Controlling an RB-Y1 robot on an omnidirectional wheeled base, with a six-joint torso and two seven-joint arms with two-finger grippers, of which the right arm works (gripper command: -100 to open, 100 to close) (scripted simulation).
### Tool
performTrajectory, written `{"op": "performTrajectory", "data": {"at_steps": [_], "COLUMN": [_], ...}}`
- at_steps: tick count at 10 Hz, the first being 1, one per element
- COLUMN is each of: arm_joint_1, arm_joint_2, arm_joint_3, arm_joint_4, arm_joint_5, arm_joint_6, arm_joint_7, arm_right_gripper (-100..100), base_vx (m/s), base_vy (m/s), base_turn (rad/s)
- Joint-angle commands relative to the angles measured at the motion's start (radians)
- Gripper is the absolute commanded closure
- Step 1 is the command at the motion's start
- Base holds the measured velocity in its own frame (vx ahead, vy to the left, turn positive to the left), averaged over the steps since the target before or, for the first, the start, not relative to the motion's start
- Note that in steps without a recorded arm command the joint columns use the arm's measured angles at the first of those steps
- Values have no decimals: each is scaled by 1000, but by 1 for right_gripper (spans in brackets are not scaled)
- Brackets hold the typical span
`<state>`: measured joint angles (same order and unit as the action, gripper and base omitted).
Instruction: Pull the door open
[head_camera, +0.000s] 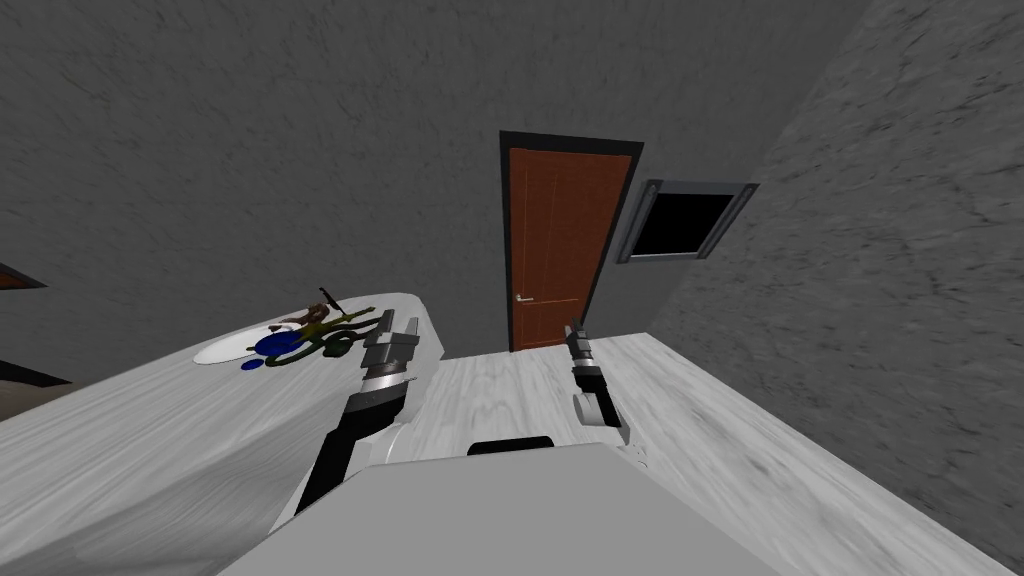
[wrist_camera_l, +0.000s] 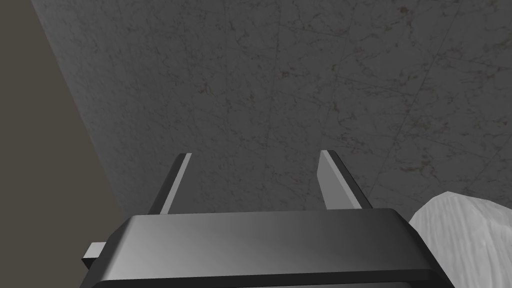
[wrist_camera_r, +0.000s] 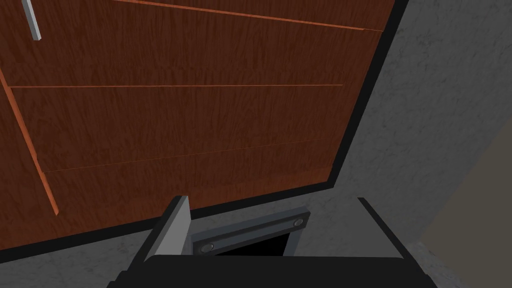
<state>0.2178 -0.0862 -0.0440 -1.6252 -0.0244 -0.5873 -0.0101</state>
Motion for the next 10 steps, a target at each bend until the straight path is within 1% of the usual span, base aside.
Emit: {"op": "performTrajectory", "data": {"at_steps": [1,7,8,10], "arm_joint_1": [-9,-82,-95,-119], "arm_joint_2": [-1,-8,-9,-11], "arm_joint_3": [-1,-5,-5,-7], "arm_joint_4": [31,223,249,314], "arm_joint_5": [-1,-5,-6,-8], "arm_joint_6": [-12,-53,-59,-73], "arm_joint_7": [-1,-8,-9,-12], "arm_right_gripper": [-100,-100,-100,-100], "base_vx": [66,86,112,114], "base_vy": [-4,-4,-1,-3], "base_turn": [13,43,44,46]}}
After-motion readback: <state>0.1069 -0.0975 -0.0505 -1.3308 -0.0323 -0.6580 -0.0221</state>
